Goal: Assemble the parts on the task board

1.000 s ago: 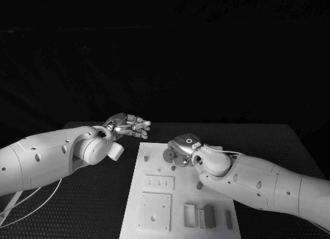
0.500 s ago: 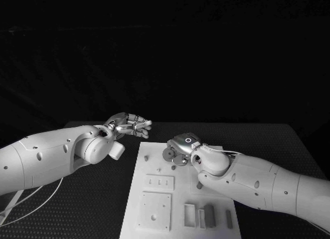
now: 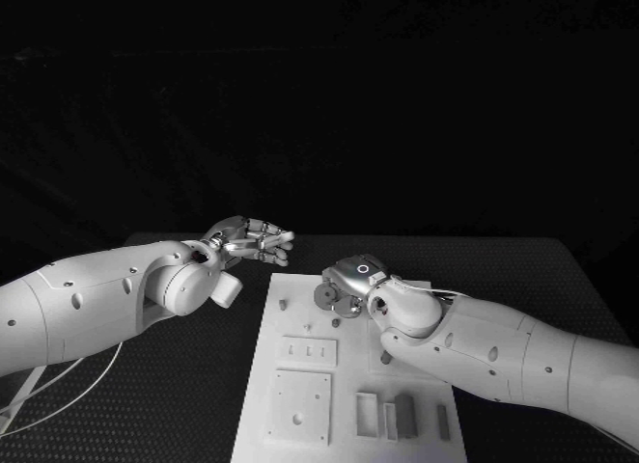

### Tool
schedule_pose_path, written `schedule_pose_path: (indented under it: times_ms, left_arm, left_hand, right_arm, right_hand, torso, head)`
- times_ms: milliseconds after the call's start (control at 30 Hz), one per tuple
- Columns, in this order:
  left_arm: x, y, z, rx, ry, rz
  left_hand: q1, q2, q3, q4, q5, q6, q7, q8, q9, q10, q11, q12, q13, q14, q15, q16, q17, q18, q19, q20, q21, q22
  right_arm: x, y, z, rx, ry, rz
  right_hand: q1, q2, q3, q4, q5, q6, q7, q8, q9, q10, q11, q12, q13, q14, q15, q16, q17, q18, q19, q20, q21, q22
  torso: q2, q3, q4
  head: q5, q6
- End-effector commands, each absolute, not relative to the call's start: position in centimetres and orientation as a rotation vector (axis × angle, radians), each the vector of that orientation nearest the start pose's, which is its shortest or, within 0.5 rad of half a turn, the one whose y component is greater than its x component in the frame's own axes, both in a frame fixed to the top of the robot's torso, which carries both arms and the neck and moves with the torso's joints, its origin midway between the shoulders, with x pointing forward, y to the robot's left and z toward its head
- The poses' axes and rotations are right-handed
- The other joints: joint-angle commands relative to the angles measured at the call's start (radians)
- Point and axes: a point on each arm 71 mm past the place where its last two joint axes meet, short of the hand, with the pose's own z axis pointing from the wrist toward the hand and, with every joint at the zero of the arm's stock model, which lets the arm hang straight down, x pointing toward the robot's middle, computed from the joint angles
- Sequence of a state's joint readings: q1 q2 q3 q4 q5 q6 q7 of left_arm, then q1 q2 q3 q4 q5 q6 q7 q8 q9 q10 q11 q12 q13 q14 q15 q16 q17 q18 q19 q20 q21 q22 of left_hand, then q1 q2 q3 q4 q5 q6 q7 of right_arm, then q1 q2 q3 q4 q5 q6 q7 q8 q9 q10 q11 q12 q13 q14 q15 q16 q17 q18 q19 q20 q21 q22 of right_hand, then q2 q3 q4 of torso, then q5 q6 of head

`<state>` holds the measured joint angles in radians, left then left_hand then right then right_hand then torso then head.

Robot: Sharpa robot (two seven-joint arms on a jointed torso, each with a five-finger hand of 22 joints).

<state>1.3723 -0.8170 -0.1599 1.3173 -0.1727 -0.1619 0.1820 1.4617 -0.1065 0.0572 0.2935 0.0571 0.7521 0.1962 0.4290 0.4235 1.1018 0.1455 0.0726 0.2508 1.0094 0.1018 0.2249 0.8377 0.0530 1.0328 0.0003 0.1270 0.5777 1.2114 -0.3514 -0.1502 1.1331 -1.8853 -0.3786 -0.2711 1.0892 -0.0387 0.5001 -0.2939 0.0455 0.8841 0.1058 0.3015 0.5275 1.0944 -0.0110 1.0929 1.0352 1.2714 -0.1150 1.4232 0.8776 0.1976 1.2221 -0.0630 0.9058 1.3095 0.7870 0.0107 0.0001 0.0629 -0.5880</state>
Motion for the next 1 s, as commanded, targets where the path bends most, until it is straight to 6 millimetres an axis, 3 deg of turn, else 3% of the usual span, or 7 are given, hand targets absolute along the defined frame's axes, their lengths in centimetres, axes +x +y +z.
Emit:
schedule_pose_path:
  times_ms: [33, 467, 1000]
  left_arm:
    - [53.65, 25.15, -15.40, -0.915, 1.643, -1.311]
    - [53.63, 25.12, -15.39, -0.915, 1.643, -1.311]
    - [53.63, 25.26, -15.40, -0.917, 1.642, -1.307]
  left_hand:
    - [-0.002, 0.006, 0.003, -0.002, -0.004, -0.002, 0.000, -0.003, 0.002, -0.004, 0.002, -0.004, 0.001, 0.000, 0.004, -0.006, 0.001, 0.007, 0.000, 0.005, -0.006, 0.001]
    - [-0.002, 0.005, 0.003, -0.002, -0.004, -0.002, 0.000, -0.004, 0.002, -0.004, 0.002, -0.004, 0.002, 0.000, 0.004, -0.006, 0.002, 0.007, 0.000, 0.005, -0.006, 0.001]
    - [-0.002, 0.005, 0.003, -0.002, -0.004, -0.002, 0.000, -0.004, 0.003, -0.004, 0.002, -0.004, 0.002, 0.000, 0.004, -0.007, 0.002, 0.007, 0.001, 0.005, -0.007, 0.002]
  right_arm:
    - [52.02, -5.09, -22.28, -0.548, 1.490, 0.399]
    - [52.05, -5.15, -22.73, -0.548, 1.534, 0.407]
    - [51.63, -5.13, -23.03, -0.557, 1.546, 0.406]
  right_hand:
    - [0.002, -0.012, 0.004, 0.002, 0.003, 0.085, 0.001, -0.005, -0.005, -0.001, 0.005, -0.004, -0.002, 0.003, 0.001, -0.006, -0.001, 0.064, 0.005, -0.002, -0.004, 0.010]
    - [0.001, -0.044, 0.006, 0.002, 0.003, 0.040, 0.017, -0.035, -0.020, -0.015, 0.020, -0.007, -0.011, 0.001, 0.015, -0.011, -0.001, 0.064, 0.004, -0.004, -0.012, 0.008]
    - [0.001, -0.051, 0.006, 0.002, 0.003, 0.066, 0.011, -0.022, -0.015, -0.017, 0.015, -0.002, -0.014, 0.001, 0.011, -0.011, 0.000, 0.064, 0.006, -0.002, -0.014, 0.010]
  torso:
    - [0.000, 0.0000, 0.0000]
    - [0.000, 0.0003, -0.0003]
    - [-0.001, 0.0012, -0.0013]
  head:
    - [0.000, -0.002]
    - [0.003, -0.007]
    - [0.005, -0.012]
